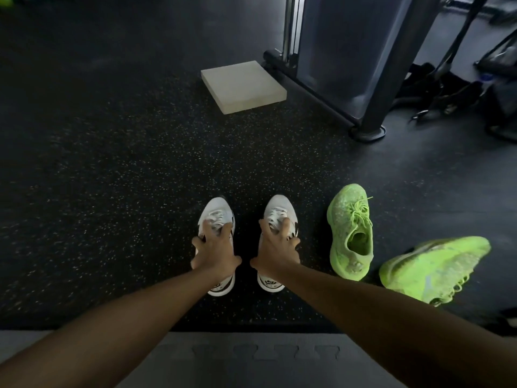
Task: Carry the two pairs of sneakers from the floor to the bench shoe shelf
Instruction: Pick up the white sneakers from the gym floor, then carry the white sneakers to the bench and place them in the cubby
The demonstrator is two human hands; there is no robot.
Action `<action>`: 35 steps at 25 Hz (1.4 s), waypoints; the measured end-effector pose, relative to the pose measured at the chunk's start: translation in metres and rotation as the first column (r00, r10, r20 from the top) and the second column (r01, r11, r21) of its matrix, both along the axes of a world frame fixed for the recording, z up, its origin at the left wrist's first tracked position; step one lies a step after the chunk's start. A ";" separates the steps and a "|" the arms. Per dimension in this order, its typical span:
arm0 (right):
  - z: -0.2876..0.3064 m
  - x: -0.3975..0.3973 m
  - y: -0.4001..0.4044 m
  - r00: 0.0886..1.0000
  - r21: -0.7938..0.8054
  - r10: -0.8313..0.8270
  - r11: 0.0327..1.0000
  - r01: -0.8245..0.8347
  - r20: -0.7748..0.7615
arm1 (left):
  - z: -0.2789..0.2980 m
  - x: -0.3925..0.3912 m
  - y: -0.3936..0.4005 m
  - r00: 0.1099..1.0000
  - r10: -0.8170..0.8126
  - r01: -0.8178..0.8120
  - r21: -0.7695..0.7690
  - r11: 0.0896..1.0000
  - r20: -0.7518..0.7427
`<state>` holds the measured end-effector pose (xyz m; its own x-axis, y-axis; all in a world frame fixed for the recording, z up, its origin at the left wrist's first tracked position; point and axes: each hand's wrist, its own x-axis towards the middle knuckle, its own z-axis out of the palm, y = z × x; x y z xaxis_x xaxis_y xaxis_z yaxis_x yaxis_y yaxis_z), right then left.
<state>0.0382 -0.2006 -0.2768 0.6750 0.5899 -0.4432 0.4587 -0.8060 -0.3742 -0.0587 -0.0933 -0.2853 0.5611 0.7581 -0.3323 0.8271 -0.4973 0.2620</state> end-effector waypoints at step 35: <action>0.739 -0.008 -0.020 0.842 0.388 -0.171 0.920 -0.049 0.512 | 0.749 -0.012 -0.009 0.930 -0.196 0.002 0.528 0.849 0.310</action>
<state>0.0297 -0.2204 0.4624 0.7776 0.5835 0.2343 0.6267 -0.6887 -0.3647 -0.0705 -0.1026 0.4635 0.6455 0.6970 0.3122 0.6722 -0.7125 0.2010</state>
